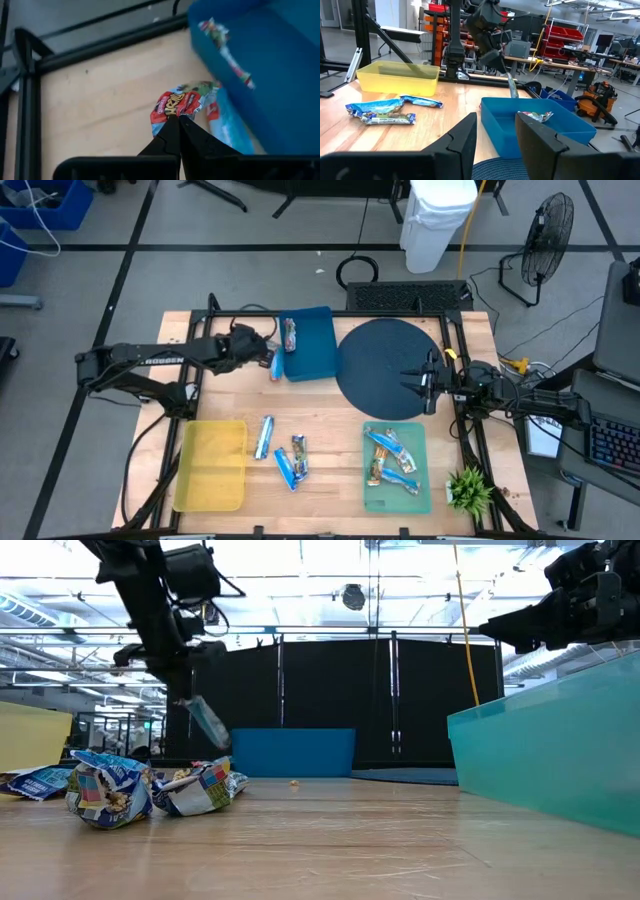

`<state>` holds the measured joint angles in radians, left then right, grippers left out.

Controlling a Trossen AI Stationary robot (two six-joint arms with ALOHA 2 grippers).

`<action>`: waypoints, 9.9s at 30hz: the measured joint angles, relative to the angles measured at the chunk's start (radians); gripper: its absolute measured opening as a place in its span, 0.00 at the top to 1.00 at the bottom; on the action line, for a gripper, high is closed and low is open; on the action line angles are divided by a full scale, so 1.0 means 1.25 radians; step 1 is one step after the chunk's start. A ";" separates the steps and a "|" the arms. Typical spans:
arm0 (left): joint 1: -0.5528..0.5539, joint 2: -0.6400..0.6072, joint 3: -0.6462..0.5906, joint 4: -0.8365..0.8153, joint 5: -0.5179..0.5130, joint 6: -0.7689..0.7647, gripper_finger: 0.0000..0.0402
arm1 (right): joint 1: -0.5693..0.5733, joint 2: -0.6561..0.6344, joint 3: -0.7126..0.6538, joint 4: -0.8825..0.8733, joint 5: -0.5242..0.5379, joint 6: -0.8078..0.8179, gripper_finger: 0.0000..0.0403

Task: Pick and place Granola Bars by type
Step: Put the red granola bar into the blue bin

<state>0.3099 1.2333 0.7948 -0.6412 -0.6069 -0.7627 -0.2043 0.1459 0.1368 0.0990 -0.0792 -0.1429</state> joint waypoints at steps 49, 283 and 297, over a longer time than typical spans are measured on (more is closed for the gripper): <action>-0.024 -0.019 0.001 0.738 0.182 0.486 1.00 | 0.000 0.001 0.000 0.000 0.000 0.000 0.69; -0.088 0.064 -0.015 -0.009 0.173 -0.151 0.96 | 0.001 0.001 0.000 0.000 0.000 0.000 0.69; -0.094 0.032 -0.015 0.201 0.117 0.001 0.98 | 0.001 0.001 0.000 -0.001 0.000 0.000 0.69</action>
<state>0.1919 1.2736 0.7759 -0.3903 -0.4604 -0.7609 -0.2031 0.1471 0.1364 0.0978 -0.0792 -0.1432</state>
